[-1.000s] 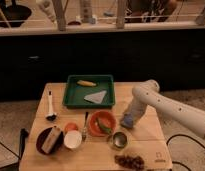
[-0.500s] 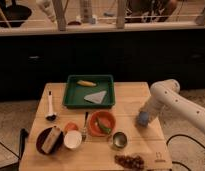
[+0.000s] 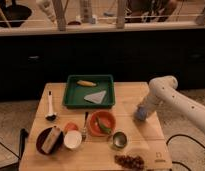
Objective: Wipe table surface with sponge
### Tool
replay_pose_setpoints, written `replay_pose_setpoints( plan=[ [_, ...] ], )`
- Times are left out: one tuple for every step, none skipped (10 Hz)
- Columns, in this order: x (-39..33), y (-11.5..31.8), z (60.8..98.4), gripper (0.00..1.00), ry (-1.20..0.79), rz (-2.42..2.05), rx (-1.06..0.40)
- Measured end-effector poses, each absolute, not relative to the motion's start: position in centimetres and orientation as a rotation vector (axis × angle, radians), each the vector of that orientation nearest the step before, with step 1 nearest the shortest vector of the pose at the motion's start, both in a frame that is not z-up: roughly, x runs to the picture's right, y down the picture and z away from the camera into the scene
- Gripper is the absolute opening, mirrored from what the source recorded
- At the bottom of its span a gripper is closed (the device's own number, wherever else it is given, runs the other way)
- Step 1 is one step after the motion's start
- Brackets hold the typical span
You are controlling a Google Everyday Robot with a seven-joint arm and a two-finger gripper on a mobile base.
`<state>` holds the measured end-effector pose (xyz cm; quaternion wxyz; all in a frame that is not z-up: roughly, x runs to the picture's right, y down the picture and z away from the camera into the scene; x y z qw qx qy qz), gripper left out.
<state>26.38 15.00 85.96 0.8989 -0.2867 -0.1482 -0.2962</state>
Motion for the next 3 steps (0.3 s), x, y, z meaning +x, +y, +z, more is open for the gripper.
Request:
replay_pose_setpoints(
  plan=[
    [24.8, 15.1, 86.0, 0.0, -0.317, -0.636, -0.592],
    [22.4, 15.5, 85.9, 0.0, -0.33, -0.66, -0.593],
    [20.7, 16.0, 85.6, 0.0, -0.341, -0.674, -0.595]
  ],
)
